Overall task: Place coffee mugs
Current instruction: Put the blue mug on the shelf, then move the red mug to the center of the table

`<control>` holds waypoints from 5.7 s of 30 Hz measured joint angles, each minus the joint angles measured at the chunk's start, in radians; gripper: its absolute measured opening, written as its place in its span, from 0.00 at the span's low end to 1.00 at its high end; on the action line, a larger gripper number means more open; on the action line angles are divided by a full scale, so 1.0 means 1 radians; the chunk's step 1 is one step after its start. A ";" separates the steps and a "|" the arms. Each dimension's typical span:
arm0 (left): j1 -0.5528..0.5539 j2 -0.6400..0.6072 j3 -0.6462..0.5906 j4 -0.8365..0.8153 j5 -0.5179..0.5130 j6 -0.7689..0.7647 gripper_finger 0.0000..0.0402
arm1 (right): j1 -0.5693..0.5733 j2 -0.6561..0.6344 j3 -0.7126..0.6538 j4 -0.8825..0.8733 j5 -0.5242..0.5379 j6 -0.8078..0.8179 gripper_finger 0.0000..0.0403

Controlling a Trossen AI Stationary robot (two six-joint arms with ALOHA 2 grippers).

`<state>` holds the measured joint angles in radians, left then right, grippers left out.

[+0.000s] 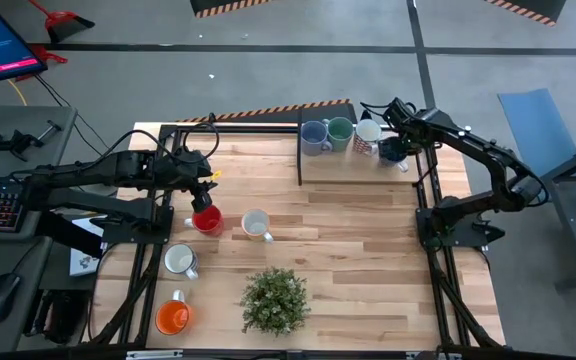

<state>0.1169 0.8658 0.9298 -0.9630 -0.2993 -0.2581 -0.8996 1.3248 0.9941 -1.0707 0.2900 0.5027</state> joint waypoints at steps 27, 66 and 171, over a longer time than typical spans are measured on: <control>0.000 0.000 0.000 0.000 0.000 -0.001 0.37 | 0.005 0.005 -0.015 0.053 0.033 -0.010 0.05; 0.000 0.000 0.000 0.000 0.000 -0.001 0.37 | 0.217 -0.094 0.123 -0.002 -0.201 -0.004 0.26; -0.265 0.235 0.000 -0.273 -0.008 -0.331 0.37 | 0.968 -0.091 -0.062 0.114 -0.189 0.336 0.26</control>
<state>-0.1481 1.1005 0.9295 -1.2362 -0.3073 -0.5892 0.0687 1.2335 0.9318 -0.9570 0.1013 0.8389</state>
